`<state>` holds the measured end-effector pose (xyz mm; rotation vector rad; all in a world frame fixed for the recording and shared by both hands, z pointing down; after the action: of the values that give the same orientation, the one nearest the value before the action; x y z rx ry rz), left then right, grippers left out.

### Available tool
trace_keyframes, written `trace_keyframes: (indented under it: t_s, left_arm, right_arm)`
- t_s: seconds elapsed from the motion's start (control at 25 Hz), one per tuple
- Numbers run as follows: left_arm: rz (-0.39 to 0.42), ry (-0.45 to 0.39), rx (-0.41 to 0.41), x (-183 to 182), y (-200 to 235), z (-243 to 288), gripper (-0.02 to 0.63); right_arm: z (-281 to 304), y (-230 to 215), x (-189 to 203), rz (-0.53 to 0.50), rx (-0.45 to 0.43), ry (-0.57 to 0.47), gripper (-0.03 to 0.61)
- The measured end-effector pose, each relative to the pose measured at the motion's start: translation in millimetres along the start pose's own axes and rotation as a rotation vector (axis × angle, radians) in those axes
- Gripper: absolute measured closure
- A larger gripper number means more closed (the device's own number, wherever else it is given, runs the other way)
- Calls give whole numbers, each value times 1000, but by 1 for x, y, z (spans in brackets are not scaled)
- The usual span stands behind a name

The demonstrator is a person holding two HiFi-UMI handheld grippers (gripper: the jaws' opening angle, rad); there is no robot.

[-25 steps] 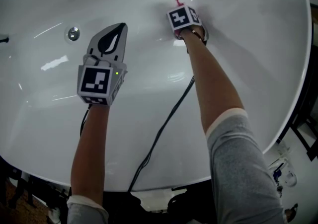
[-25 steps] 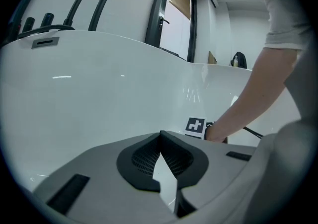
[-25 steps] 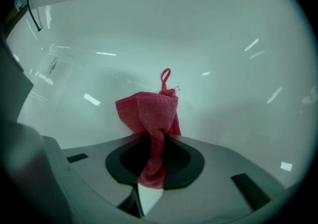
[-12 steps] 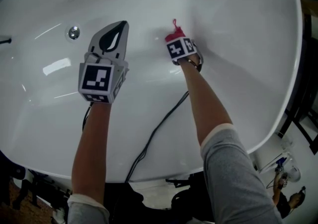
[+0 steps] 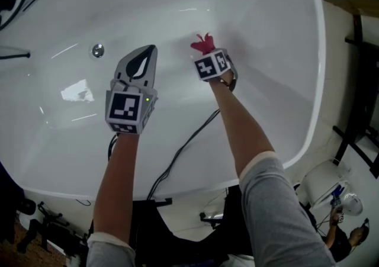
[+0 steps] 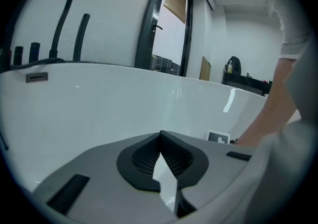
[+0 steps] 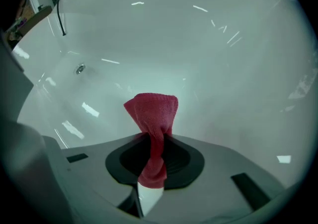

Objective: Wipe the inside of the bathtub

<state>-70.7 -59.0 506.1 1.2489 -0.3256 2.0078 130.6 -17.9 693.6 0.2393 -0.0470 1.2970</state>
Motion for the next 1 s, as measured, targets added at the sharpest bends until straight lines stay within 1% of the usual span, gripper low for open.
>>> trace_keyframes:
  t_s: [0.12, 0.24, 0.36, 0.48, 0.68, 0.76, 0.84, 1.0]
  left_arm:
    - [-16, 14, -8, -24, -10, -20, 620]
    - [-4, 11, -12, -63, -19, -47, 620]
    - [4, 1, -9, -103, -28, -87, 620]
    - [-4, -15, -12, -135, -36, -131, 620]
    - [-20, -29, -21, -163, -51, -207, 620]
    - [-16, -38, -30, -174, -53, -239, 620]
    - [-7, -49, -32, -184, -50, -271, 620]
    - [3, -65, -27, -205, -50, -331, 620]
  right_arm:
    - [-51, -10, -12, -21, 10, -67, 517]
    - [-106, -18, -22, -58, 29, -98, 515]
    - [-164, -23, -20, -34, 41, -108, 515]
    - [-223, -25, -19, -6, 54, -148, 514]
    - [-316, -19, -11, -3, 59, -261, 512]
    - [-348, -13, -1, 30, 41, -307, 512]
    - [-387, -8, 7, 96, 28, -361, 512]
    - [-485, -7, 33, 192, 55, -494, 512]
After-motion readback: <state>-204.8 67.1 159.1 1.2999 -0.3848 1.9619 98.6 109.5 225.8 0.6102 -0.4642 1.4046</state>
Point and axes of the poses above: the fingertips, and each gripper's own axes: z forward along the fingers, y to its left, x out of its underside, the point moved 6 cm from there along -z, backward along the fingers, and after that the axes turned 1 degree about -z, right-handed, at the moved point
